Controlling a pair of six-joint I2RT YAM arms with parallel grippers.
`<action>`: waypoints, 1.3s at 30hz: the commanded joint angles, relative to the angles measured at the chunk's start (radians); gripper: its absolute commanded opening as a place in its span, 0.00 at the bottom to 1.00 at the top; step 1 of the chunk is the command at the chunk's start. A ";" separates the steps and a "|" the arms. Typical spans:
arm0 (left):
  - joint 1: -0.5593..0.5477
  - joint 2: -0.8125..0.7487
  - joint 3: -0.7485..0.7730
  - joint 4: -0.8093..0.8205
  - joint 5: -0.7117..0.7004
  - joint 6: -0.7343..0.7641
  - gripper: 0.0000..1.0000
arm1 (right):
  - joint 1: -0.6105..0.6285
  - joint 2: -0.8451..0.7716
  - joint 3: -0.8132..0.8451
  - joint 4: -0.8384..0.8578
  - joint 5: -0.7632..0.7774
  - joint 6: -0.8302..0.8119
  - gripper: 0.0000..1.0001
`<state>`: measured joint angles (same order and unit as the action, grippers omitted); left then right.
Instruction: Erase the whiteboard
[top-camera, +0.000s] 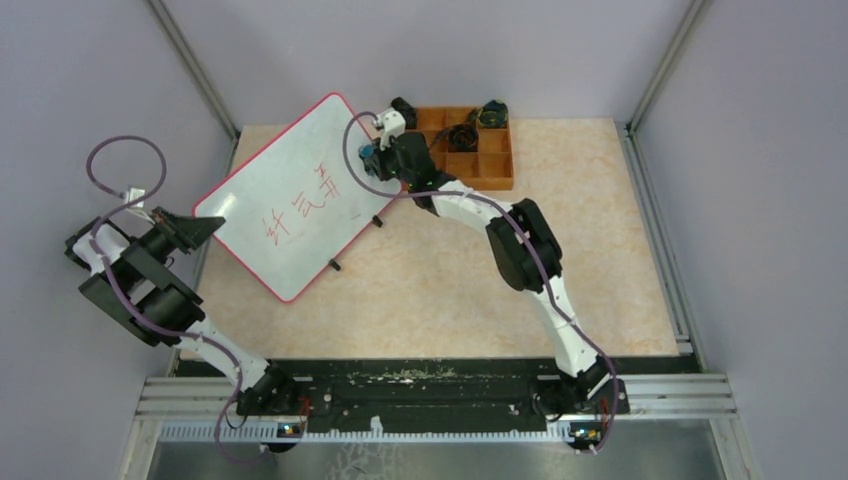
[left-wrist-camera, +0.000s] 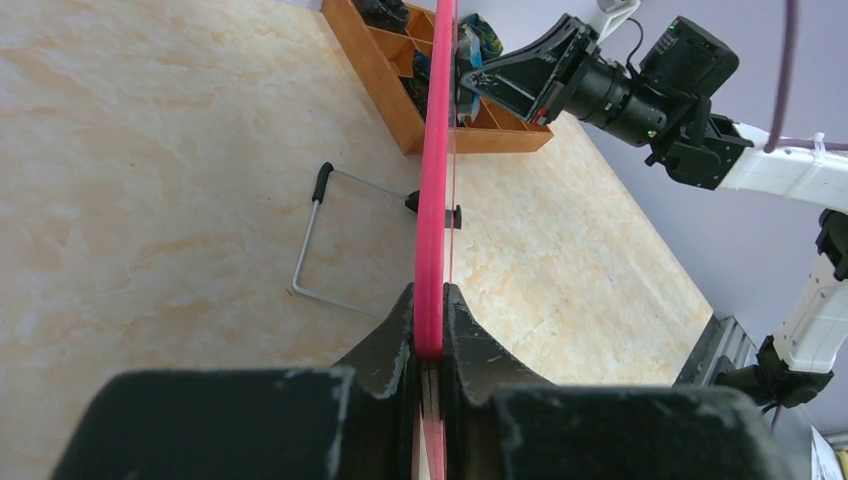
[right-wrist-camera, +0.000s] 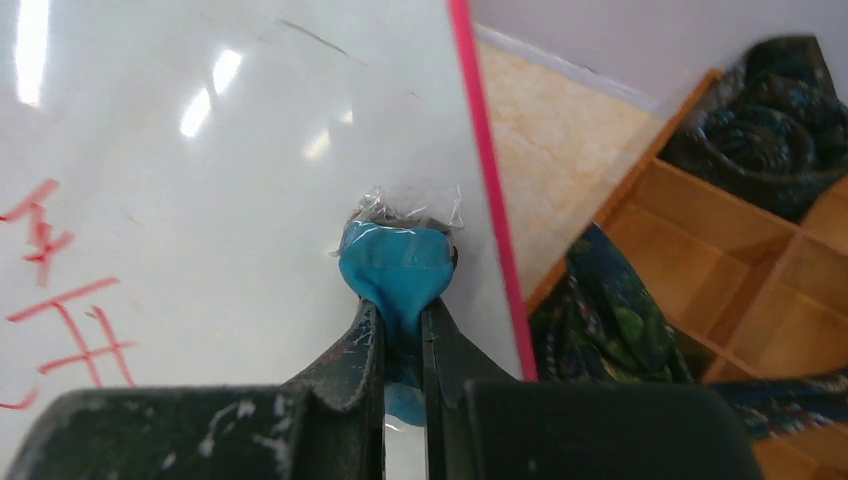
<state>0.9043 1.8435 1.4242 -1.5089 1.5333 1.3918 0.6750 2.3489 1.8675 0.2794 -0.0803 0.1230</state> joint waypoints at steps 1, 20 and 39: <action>0.016 -0.002 -0.028 0.095 -0.102 0.099 0.00 | 0.132 0.059 0.113 0.028 -0.004 -0.019 0.00; 0.017 -0.014 -0.047 0.095 -0.093 0.108 0.00 | 0.466 0.103 0.108 0.057 -0.019 -0.016 0.00; 0.018 -0.020 -0.049 0.095 -0.099 0.111 0.00 | 0.335 0.092 0.152 -0.006 0.056 -0.049 0.00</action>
<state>0.9077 1.8282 1.3922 -1.4883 1.5452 1.4117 1.1332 2.4691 1.9919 0.2836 -0.1551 0.1097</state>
